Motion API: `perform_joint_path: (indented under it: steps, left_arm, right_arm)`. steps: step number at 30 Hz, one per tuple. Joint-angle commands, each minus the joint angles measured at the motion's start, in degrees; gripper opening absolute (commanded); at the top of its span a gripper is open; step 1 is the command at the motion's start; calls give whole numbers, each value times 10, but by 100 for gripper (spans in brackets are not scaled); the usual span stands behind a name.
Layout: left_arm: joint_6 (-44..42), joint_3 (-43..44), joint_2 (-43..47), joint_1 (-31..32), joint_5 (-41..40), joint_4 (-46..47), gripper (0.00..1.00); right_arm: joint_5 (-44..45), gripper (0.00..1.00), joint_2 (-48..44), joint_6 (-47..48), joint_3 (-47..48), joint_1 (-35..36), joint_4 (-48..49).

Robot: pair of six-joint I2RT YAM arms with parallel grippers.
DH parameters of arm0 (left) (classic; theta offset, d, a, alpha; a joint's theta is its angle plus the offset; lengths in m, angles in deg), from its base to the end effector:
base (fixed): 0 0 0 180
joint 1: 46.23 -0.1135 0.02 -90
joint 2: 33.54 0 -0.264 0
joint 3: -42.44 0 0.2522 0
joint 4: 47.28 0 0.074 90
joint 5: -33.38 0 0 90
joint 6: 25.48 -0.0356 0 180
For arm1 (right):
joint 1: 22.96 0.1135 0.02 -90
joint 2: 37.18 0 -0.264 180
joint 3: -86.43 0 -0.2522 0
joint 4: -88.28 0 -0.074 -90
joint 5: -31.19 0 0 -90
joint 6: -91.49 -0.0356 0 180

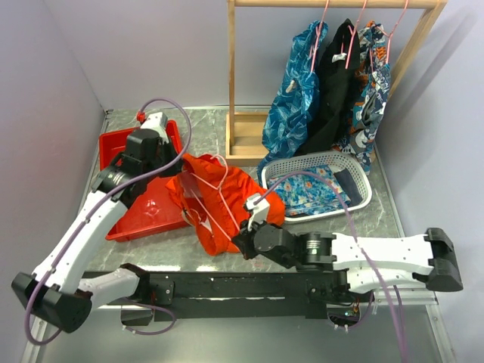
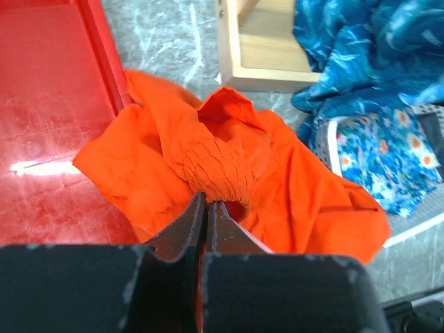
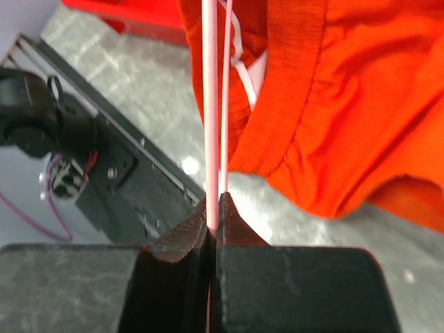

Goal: Place the shorts on the hanger

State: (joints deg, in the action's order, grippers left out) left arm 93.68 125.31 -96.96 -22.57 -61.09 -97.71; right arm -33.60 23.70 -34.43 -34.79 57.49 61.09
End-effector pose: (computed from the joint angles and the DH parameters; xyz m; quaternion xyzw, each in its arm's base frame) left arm 0.2150 -0.0912 0.3772 -0.0609 0.8677 -0.1885 0.4559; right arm 0.0541 0.2304 0.2829 -0.2170 0.8211 0.3198 0.4200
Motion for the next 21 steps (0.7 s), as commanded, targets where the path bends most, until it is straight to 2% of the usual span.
perform_joint_path:
  steps: [1,4,8,11,14,17,18,19,20,21]
  left_arm:
    - [-12,-7,43,11,21,9,4]
    - [-16,-11,45,14,17,0,4]
    - [-17,-20,44,27,-4,-11,4]
    - [-18,-25,49,31,-27,-17,9]
    - [-18,-23,59,34,-27,-18,7]
    - [-10,-20,66,43,-40,-35,10]
    - [-3,-23,75,44,-49,-34,21]
    - [-2,-33,80,45,-54,-33,28]
    - [1,-40,85,44,-60,-31,42]
    - [6,-45,94,45,-73,-29,46]
  right_arm:
    - [76,0,45,62,-16,3,264]
    - [114,0,98,88,-15,2,336]
    - [156,0,159,90,23,2,338]
    - [160,0,187,89,48,2,338]
    - [161,0,212,103,60,-5,351]
    - [157,0,220,96,68,-21,365]
    - [150,0,220,94,68,-26,370]
    - [141,0,221,91,68,-31,378]
    - [130,0,223,88,74,-43,376]
    - [118,0,224,89,77,-47,376]
